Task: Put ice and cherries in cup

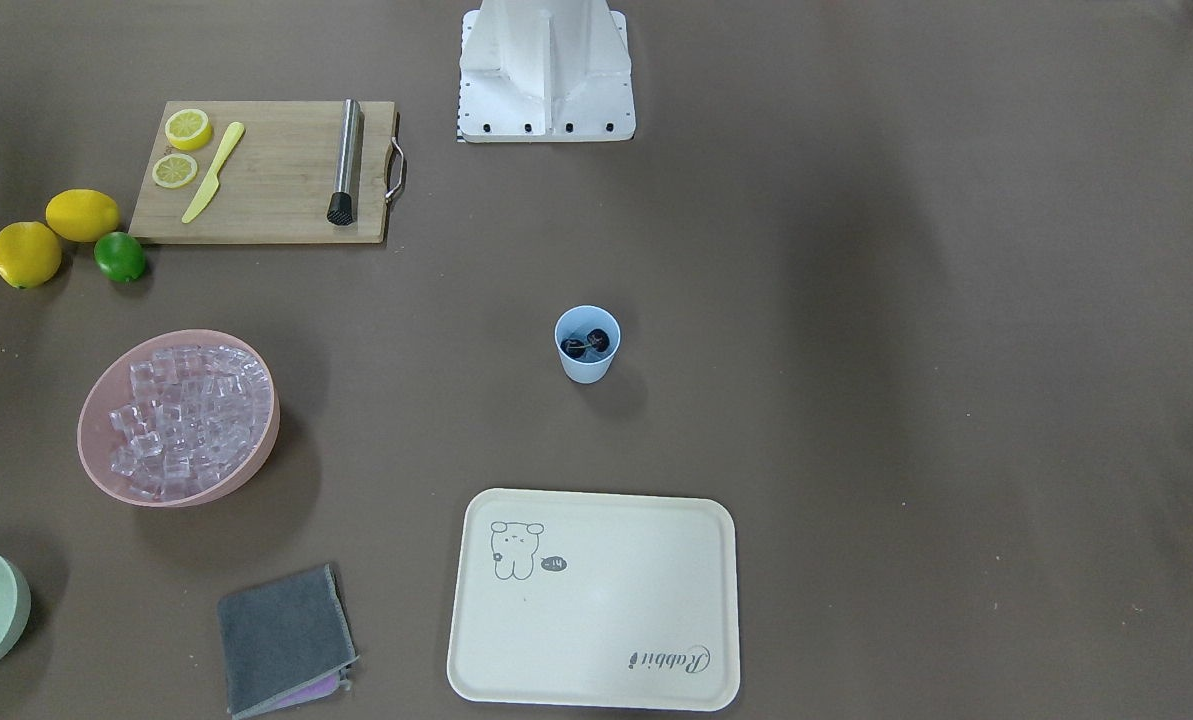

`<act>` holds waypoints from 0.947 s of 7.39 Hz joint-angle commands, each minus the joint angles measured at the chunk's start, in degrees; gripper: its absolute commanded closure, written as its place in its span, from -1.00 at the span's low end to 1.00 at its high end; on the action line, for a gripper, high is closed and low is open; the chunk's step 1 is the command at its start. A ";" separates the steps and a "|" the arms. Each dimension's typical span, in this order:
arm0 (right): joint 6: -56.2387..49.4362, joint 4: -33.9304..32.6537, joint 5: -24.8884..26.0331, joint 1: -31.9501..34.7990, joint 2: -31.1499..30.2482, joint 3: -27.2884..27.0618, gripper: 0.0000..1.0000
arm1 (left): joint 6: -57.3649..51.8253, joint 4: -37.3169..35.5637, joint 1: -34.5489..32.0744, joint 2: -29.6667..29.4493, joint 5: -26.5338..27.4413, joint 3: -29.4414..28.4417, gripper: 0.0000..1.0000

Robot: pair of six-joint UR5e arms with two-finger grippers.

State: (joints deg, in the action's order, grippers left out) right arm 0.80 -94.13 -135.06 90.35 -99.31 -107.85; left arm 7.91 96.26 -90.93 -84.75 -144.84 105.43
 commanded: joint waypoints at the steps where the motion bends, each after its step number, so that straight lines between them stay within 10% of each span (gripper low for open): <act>1: 0.08 -0.09 0.06 0.79 -0.18 0.35 -0.99 | -0.44 0.07 -0.56 3.37 0.35 3.64 -0.95; 7: 0.43 0.09 0.15 0.88 0.44 1.24 -0.99 | 0.44 -0.02 -0.12 -1.38 12.66 -0.76 -0.95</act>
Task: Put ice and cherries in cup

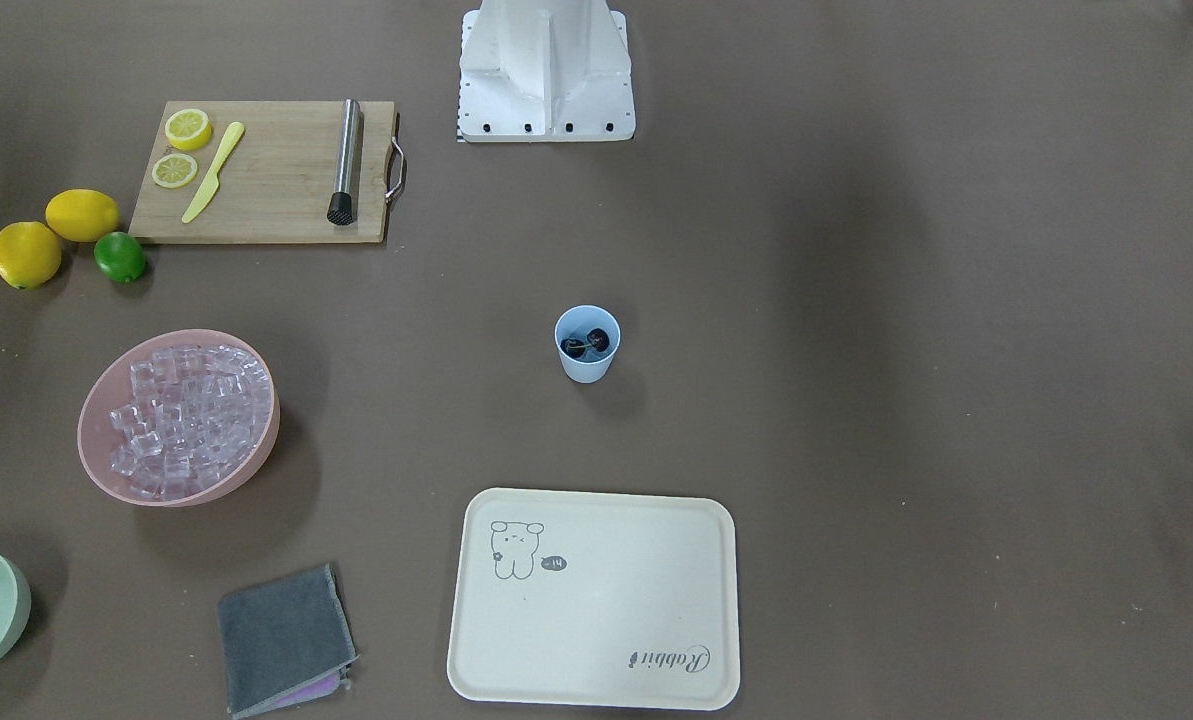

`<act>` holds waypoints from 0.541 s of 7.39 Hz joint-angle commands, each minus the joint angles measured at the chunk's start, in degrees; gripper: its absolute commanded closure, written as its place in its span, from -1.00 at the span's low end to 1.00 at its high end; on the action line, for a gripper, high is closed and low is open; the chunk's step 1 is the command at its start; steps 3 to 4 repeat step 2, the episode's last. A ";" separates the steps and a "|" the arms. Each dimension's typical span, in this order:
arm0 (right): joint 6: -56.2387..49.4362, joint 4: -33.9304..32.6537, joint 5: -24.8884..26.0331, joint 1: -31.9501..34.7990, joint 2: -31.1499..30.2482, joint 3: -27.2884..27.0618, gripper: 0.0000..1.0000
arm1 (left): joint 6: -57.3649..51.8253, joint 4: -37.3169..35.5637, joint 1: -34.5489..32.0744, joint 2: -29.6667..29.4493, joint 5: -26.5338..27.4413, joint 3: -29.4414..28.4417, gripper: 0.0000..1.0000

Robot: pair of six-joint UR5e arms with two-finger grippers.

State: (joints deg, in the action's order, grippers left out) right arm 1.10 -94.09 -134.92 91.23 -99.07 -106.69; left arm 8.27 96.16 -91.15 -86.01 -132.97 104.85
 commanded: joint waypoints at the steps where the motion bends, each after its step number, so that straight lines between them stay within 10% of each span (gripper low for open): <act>1: 0.22 0.04 0.01 0.00 0.02 0.08 -0.99 | 0.08 0.25 0.35 -0.21 0.78 -0.52 -0.95; 4: 0.31 0.04 0.01 0.00 -0.24 -0.01 -0.99 | 0.08 0.17 0.36 -0.21 0.78 -0.44 -0.95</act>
